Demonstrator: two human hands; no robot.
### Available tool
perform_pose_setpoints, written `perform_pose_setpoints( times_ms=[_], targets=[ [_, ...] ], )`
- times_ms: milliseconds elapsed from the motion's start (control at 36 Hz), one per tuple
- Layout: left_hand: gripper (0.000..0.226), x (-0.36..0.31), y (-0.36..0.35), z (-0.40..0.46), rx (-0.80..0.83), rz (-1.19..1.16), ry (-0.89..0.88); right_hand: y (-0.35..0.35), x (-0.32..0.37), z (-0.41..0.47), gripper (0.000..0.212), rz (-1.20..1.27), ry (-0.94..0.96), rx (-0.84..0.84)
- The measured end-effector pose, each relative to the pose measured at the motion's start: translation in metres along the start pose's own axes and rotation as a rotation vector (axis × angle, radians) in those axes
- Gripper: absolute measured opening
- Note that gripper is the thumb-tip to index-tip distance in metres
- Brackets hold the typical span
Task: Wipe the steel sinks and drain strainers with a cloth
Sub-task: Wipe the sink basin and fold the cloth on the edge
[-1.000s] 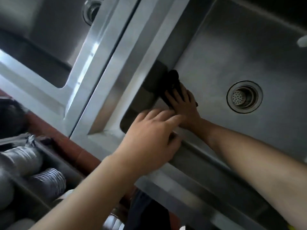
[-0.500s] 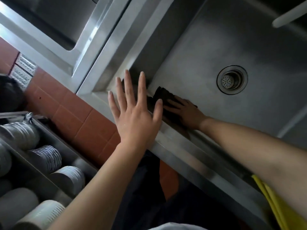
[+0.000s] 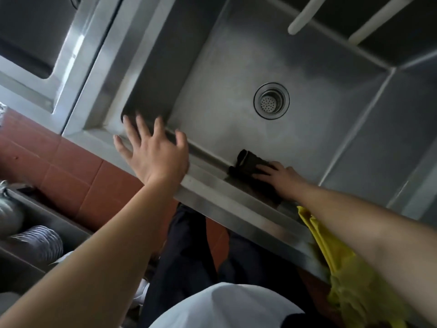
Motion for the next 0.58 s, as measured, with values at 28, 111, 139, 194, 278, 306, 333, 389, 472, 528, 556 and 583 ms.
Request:
perform_pose_setpoints(
  times_ms=[28, 111, 139, 194, 278, 306, 333, 389, 472, 528, 556, 583],
  targets=[
    [0.066, -0.001, 0.0, 0.0, 0.0, 0.002, -0.002, 0.002, -0.001, 0.004, 0.064, -0.008, 0.001, -0.029],
    [0.064, -0.001, 0.0, 0.001, -0.002, 0.026, 0.002, 0.006, -0.008, 0.015, 0.064, 0.032, -0.04, -0.123],
    [0.064, -0.001, -0.001, 0.001, -0.004, 0.039, 0.002, 0.008, -0.014, 0.018, 0.066, 0.071, -0.072, -0.17],
    [0.064, -0.001, -0.002, 0.003, -0.008, 0.053, 0.008, 0.018, -0.033, 0.021, 0.069, 0.169, -0.16, -0.304],
    [0.062, 0.0, -0.003, 0.003, -0.016, 0.065, 0.008, 0.041, -0.077, 0.017, 0.066, 0.427, -0.379, -0.623],
    [0.062, 0.0, -0.003, 0.003, -0.017, 0.067, 0.008, 0.049, -0.095, 0.014, 0.064, 0.512, -0.487, -0.727],
    [0.061, -0.001, -0.003, 0.003, -0.019, 0.068, 0.01, 0.055, -0.112, 0.012, 0.062, 0.599, -0.609, -0.811],
    [0.06, -0.001, -0.003, 0.003, -0.018, 0.074, 0.013, 0.063, -0.136, 0.009, 0.055, 0.791, -0.852, -0.93],
    [0.061, -0.001, -0.004, 0.003, -0.021, 0.086, 0.02, 0.07, -0.146, 0.017, 0.045, 0.944, -1.01, -1.003],
    [0.061, -0.001, -0.005, 0.003, -0.022, 0.096, 0.022, 0.075, -0.139, 0.024, 0.045, 0.913, -1.004, -0.98],
    [0.062, -0.001, -0.005, 0.003, -0.022, 0.101, 0.02, 0.079, -0.133, 0.029, 0.045, 0.863, -0.969, -0.962],
    [0.062, 0.0, -0.005, 0.003, -0.022, 0.103, 0.017, 0.085, -0.125, 0.036, 0.046, 0.796, -0.905, -0.943]
  ],
)
Point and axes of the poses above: each hand's wrist, its own z-axis towards the middle knuckle, its own y-axis out of the back of the hand, x = y × z, the point moved 7 cm from there along z, towards the middle knuckle, and after that the axes turned 9 degrees about y, right-handed, at the moved point
